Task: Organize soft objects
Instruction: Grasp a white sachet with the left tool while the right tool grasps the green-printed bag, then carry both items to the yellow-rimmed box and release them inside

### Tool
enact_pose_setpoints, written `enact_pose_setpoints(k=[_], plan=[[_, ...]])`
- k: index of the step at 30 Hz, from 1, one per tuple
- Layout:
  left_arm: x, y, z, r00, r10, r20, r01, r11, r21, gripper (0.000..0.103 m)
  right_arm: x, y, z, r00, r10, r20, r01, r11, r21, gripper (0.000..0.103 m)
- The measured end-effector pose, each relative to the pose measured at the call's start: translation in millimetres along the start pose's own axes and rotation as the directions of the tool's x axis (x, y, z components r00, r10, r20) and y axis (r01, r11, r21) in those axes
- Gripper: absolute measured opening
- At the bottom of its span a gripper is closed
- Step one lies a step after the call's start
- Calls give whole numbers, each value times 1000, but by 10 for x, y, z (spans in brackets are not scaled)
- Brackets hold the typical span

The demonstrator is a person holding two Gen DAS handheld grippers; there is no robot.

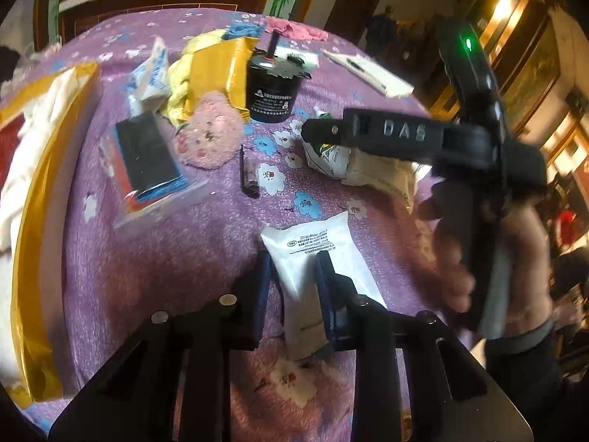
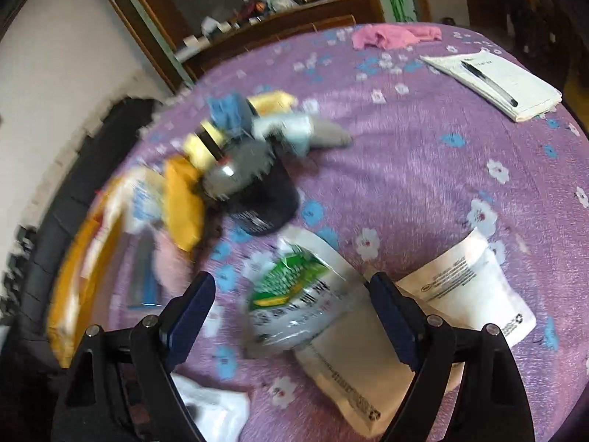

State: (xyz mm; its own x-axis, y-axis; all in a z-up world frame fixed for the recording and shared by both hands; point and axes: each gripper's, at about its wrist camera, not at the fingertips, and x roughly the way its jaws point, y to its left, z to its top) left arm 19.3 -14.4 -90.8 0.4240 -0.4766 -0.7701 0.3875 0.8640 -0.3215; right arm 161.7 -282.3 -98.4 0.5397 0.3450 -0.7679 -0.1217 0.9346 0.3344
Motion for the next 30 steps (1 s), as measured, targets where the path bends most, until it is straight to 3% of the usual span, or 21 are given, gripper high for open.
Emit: enact_pose_setpoints(k=[2,7,8,15,18,23,28,30], plan=[[-43,37,-26,999,-37,11,37,999,-16,23,-28,37,-42,1000,-17,13,17,1000,-16,82],[6,19,6,996,-86,-16,85,995,-48,25,-107,61,-136,999,-41,34,42,998,-36,34],[53,0,27,996,-85,-28,84,995,-48,27,-117,42,-138,999,-24,33,25,999,-24,32],[165,-118,65,997,-61,-39,60,998,-22,28,-431,7,-346,992,62,110,-67,997,38,31],[214,-169,82,999,-40,-21,40,999,8,20,-554,-9,-474,978,121,168,-129,991,37,31],[54,-49,73,992,-122,23,123,991,-51,12,-724,-94,-546,952,155,265,-179,982,68,31],[-220,93,79,973,-222,67,228,967,-116,7,-746,-7,-602,951,160,264,-176,984,38,31],[-432,180,57,965,-242,98,254,957,-138,7,-753,31,-591,944,198,264,-211,977,23,31]])
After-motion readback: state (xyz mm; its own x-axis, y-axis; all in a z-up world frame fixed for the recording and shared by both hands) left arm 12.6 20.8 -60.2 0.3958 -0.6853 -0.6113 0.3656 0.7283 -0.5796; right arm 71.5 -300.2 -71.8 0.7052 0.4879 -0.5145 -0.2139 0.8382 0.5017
